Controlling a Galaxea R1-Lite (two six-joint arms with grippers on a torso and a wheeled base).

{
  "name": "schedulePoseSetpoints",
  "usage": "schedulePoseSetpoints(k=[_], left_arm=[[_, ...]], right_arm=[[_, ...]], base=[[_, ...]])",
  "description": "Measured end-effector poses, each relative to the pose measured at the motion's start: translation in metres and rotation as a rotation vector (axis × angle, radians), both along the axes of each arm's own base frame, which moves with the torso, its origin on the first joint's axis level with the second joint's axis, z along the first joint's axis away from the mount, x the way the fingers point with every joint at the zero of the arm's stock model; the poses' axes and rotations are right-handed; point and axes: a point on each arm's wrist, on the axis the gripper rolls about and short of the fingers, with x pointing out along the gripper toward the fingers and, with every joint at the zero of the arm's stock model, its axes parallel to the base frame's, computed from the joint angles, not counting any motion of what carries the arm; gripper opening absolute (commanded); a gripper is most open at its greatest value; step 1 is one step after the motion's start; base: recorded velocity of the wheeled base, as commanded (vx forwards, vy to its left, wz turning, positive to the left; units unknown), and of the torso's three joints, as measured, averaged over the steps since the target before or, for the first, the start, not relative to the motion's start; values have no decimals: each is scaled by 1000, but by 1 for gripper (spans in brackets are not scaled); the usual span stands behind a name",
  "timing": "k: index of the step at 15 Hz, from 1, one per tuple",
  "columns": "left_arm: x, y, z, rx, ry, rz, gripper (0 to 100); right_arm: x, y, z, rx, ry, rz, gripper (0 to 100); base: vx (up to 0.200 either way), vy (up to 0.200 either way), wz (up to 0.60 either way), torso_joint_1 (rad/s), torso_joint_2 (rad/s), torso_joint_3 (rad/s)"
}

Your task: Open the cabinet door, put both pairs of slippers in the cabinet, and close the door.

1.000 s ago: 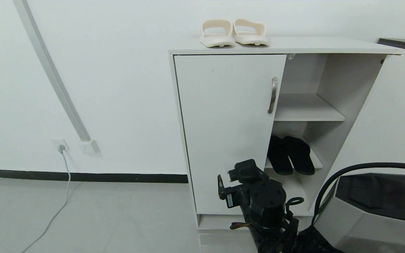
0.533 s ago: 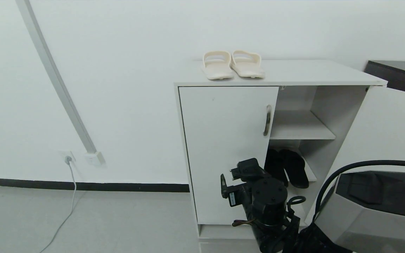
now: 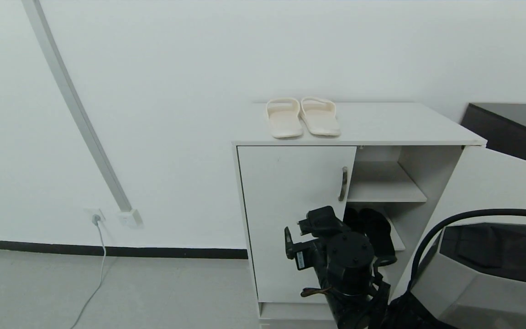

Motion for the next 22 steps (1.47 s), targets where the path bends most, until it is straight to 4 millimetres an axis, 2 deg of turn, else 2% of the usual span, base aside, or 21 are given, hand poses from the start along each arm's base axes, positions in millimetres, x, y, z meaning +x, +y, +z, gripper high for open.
schedulePoseSetpoints(k=[6, 12, 16, 22], left_arm=[[0, 0, 0, 0, 0, 0, 0], [0, 0, 0, 3, 0, -1, 0], [0, 0, 0, 1, 0, 0, 0], [0, 0, 0, 1, 0, 0, 0]], right_arm=[[0, 0, -1, -2, 4, 15, 100], [9, -3, 0, -22, -8, 62, 100], [27, 6, 23, -52, 99, 43, 100], [49, 2, 91, 114, 253, -84, 100]], base=[[0, 0, 0, 204, -512, -312], [0, 0, 0, 242, -557, -321], [0, 0, 0, 194, -432, -242], [0, 0, 0, 6, -11, -7]])
